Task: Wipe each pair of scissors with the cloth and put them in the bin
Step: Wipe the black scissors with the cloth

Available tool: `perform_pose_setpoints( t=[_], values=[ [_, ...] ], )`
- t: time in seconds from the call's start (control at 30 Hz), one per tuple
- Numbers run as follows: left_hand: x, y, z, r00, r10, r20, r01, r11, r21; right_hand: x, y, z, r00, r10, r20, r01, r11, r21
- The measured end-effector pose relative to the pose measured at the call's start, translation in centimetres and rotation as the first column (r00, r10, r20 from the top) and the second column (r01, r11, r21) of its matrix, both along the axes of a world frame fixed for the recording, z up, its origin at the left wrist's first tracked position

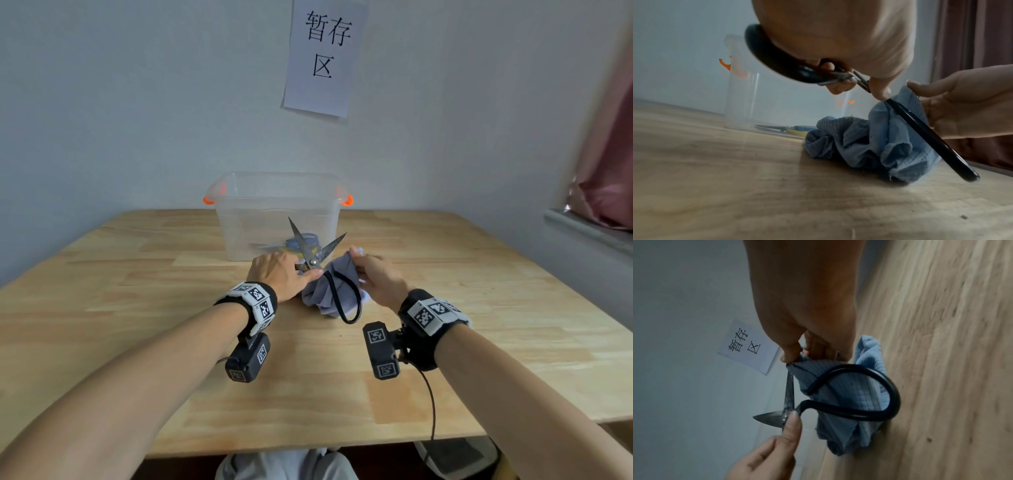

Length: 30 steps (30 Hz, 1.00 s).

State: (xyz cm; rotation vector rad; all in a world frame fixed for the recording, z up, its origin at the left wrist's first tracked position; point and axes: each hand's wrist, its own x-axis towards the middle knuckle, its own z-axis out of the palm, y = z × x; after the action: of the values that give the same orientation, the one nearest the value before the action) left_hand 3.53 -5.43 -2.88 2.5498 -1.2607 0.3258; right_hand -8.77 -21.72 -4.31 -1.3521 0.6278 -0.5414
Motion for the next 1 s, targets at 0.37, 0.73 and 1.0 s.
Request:
perform_pose_setpoints(
  t=[0.37,0.73,1.0],
  values=[
    [-0.2,-0.4,0.2,0.998,-0.02,0.066,0.016,0.998,0.056,-0.9,1.5,1.2,0.952,0.284,0.116,-0.281,0.959,-0.039],
    [-0.1,-1.2,0.0,0.993,-0.03,0.113,0.023,0.998,0.065,0.2,1.9,0.8,0.995,0.075,0.059,-0.062,0.98,-0.19],
    [-0.4,-1.3,-0.3,0.995,-0.043,0.085,0.039,0.998,0.044,0.8,1.9,0.2,0.998,-0.018,-0.056,0.003,0.966,-0.26]
  ],
)
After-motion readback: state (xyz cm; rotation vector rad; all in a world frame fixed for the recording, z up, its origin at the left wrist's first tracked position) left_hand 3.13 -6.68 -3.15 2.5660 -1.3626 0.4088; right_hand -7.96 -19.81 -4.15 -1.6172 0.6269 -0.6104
